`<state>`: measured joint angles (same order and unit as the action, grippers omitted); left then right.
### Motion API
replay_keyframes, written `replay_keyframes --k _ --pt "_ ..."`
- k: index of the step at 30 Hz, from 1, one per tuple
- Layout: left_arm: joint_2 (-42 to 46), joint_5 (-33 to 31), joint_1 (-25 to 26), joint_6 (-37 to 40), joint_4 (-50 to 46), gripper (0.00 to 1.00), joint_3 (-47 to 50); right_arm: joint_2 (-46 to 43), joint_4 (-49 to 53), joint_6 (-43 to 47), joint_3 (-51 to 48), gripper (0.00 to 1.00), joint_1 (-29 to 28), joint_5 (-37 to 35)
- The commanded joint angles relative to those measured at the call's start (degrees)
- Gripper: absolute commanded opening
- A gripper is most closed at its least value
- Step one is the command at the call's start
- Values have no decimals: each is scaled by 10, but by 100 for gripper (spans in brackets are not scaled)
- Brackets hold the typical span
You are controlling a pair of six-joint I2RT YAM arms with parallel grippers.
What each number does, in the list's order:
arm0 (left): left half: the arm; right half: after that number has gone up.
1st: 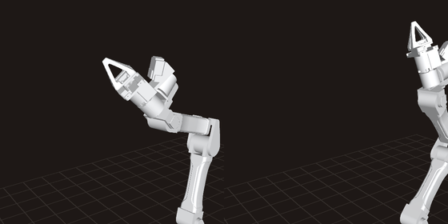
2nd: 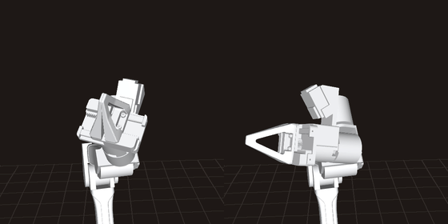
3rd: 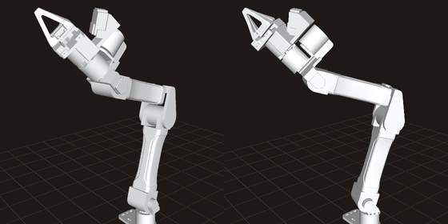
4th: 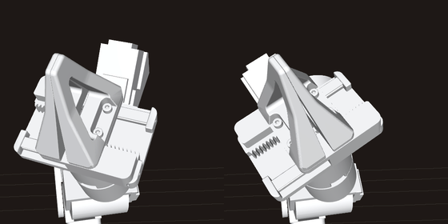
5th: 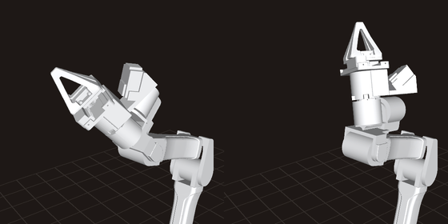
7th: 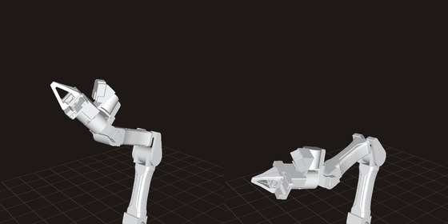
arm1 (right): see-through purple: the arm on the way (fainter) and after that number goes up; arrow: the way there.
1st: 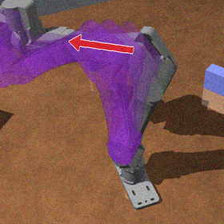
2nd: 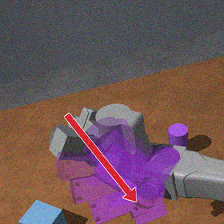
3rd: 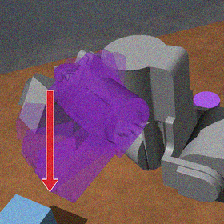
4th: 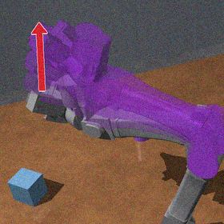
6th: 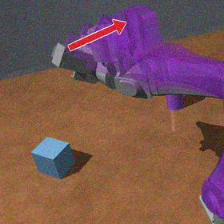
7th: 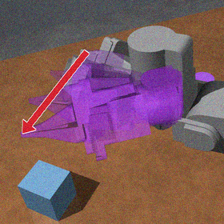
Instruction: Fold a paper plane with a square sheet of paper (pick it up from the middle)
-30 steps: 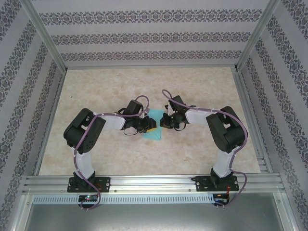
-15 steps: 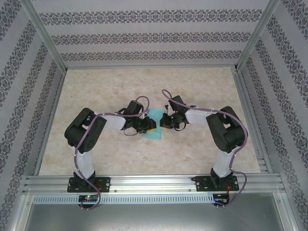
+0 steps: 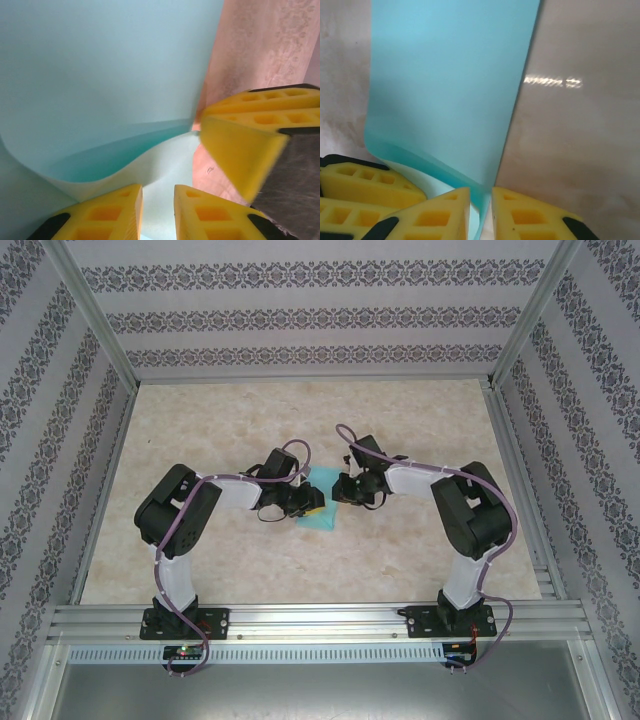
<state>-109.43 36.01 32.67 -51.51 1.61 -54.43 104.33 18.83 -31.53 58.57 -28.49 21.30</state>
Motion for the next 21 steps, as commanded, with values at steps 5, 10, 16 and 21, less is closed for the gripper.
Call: replay_keyframes --k 5,10,16,21 --pt "-8 -38 8 8 -43 25 2 -40 8 7 6 17 -14 -9" --pt "-8 -40 7 6 -43 24 4 -16 -22 -8 -4 11 -28 17" --pt "-8 -40 7 5 -41 23 7 10 -39 -11 -3 9 -27 23" --pt "-6 -38 8 4 -38 22 7 37 -48 -10 -17 8 -19 18"
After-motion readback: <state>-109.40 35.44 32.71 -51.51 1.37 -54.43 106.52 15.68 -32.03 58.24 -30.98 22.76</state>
